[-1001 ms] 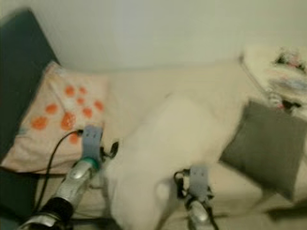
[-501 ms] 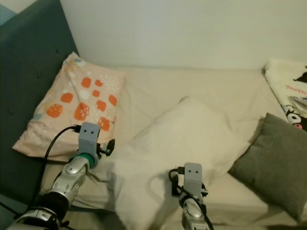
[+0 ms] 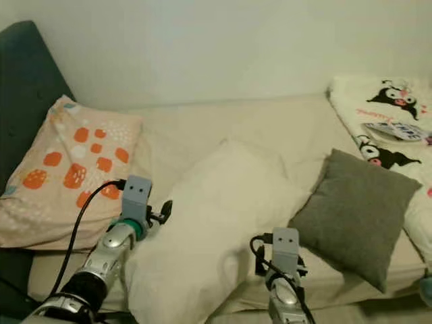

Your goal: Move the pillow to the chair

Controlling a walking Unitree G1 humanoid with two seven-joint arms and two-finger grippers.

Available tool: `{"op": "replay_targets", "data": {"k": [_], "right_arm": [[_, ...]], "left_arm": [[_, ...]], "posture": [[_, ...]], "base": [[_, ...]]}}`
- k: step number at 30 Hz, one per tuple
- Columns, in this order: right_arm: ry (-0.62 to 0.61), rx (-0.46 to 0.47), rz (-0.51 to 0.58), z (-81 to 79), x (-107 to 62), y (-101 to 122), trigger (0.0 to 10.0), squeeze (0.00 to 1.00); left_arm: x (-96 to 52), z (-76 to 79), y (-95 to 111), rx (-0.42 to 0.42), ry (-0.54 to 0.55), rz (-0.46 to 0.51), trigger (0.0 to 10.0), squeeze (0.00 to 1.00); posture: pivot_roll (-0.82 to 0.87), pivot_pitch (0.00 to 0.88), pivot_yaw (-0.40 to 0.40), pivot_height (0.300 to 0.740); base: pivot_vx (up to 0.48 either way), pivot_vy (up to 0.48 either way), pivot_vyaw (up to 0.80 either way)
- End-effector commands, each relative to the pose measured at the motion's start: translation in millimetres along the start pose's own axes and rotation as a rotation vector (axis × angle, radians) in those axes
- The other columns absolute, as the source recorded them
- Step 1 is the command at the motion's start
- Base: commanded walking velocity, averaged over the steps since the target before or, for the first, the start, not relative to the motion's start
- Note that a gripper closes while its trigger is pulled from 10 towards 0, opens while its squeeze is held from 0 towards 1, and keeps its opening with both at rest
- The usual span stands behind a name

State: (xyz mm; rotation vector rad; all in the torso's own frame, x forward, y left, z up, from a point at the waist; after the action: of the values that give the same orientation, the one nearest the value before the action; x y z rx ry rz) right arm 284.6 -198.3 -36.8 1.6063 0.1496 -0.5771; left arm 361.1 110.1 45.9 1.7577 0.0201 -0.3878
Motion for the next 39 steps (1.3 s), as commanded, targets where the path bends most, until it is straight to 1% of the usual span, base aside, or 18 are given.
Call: {"op": "replay_targets", "data": {"k": [1, 3, 9, 12, 18, 22, 32, 39], "right_arm": [[-0.007, 0.020, -0.003, -0.4, -0.8, -1.8, 10.0, 0.00], [-0.010, 0.032, 0.007, -0.3, -0.4, 0.4, 10.0, 0.00], [-0.012, 0.034, 0.010, -0.2, 0.0, 1.4, 10.0, 0.00], [-0.011, 0.037, 0.016, -0.1, 0.4, 2.8, 10.0, 0.00], [-0.015, 0.046, 0.023, 0.3, 0.8, 4.7, 10.0, 0.00], [-0.020, 0.051, 0.031, 2.0, 0.3, 5.2, 10.0, 0.00], [-0.022, 0.045, 0.033, 6.3, 0.4, 5.5, 10.0, 0.00], [-0.010, 0.038, 0.037, 2.8, 1.3, 7.8, 10.0, 0.00]], "left_arm": [[-3.7, -7.3, -7.3, 0.008, 0.011, -0.016, 10.0, 0.00], [-3.9, -10.0, -6.9, 0.001, 0.021, -0.014, 10.0, 0.00], [-3.4, -13.0, -5.6, -0.004, 0.032, -0.012, 10.0, 0.00], [-3.2, -15.4, -4.0, -0.005, 0.039, -0.003, 10.0, 0.00], [-3.1, -13.8, -0.6, -0.011, 0.032, 0.017, 10.0, 0.00], [-4.1, -11.1, -3.0, -0.008, 0.026, 0.015, 10.0, 0.00], [-5.7, -10.0, -6.5, -0.010, 0.033, 0.008, 10.0, 0.00], [-7.5, -10.3, -10.4, -0.012, 0.040, 0.000, 10.0, 0.00]], "posture": [[0.02, 0.000, 0.126, 0.730], [0.02, 0.000, 0.125, 0.720], [0.02, 0.000, 0.125, 0.705], [0.02, 0.000, 0.125, 0.690], [0.01, 0.003, 0.131, 0.670], [0.01, 0.008, 0.135, 0.650], [0.01, 0.012, 0.126, 0.610], [0.01, 0.016, 0.122, 0.610]], "base": [[0.000, 0.000, 0.00], [0.000, 0.000, 0.00], [0.000, 0.000, 0.00], [0.000, 0.000, 0.00], [0.000, 0.000, 0.00], [0.000, 0.000, 0.00], [0.000, 0.000, 0.00], [0.000, 0.000, 0.00]]}}
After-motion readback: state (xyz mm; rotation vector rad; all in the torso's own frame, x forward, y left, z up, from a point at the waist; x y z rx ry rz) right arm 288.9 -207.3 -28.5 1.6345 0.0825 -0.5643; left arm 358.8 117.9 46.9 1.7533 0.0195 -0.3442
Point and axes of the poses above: a point about 5 cm out from each wrist's last joint towards the gripper, its own x axis pointing out of the wrist towards the gripper, its own y axis along the axis of the wrist's last joint, z = x × y, the point moved 3 cm from there along x, pointing out of the wrist towards the gripper, and after that the axes turned 6 degrees about x, right-handed, at the moved point
